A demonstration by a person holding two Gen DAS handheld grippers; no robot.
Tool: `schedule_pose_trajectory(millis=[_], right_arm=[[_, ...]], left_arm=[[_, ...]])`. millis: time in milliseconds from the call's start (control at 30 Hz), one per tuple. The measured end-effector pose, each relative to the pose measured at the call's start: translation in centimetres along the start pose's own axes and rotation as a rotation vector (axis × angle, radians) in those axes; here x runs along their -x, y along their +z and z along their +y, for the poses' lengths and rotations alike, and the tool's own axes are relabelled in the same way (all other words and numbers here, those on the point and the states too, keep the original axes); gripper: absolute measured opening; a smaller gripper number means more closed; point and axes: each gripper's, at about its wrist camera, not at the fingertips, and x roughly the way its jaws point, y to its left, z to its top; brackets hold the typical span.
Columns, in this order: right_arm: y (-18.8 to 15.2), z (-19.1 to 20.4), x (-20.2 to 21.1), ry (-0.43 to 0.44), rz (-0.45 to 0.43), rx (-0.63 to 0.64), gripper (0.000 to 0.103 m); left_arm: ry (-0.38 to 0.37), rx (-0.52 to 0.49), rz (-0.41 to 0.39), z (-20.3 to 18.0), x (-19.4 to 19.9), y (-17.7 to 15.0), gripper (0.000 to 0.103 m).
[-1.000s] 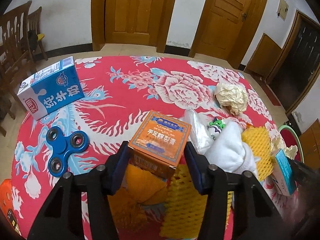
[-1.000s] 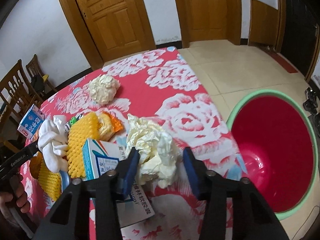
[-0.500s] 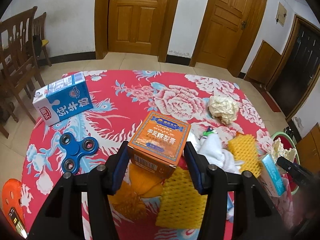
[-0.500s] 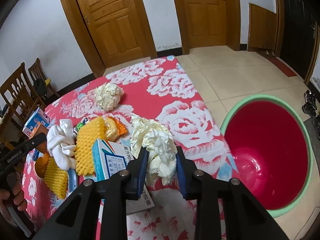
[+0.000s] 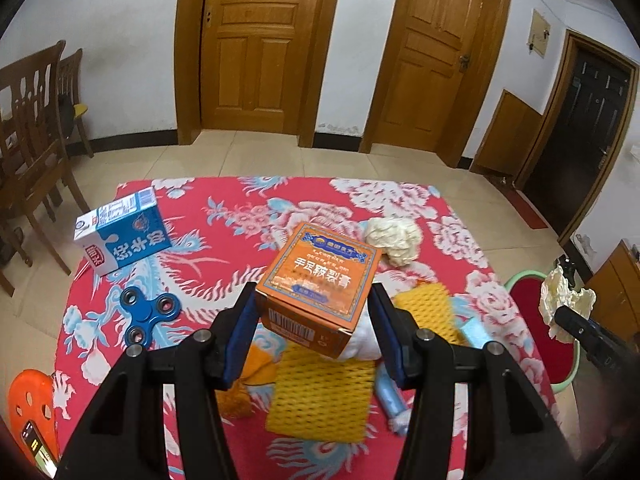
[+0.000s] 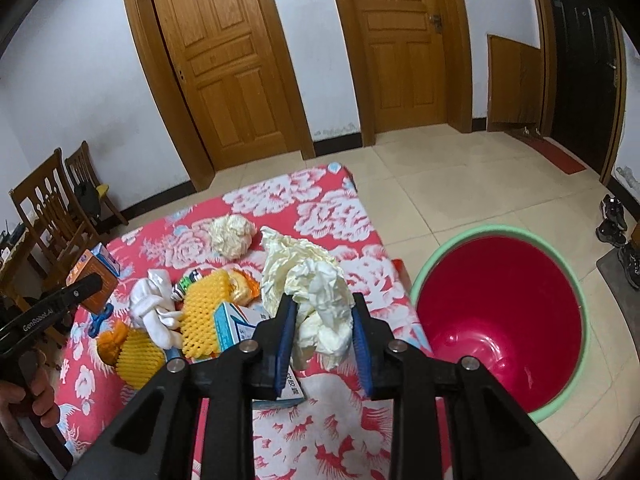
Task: Collect trash
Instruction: 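Carry both items over the red bucket and open the right gripper to drop the paper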
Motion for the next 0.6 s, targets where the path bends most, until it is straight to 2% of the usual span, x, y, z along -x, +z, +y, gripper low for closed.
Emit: schedule_pose_trajectory(millis=[600], right_arm=[[-0.2,-4.5,3.6,-0.048,-0.067,-0.066,0.029]], left_arm=[[-0.089,-0.087,-0.014,-7.6,0.5,0.9,0.055]])
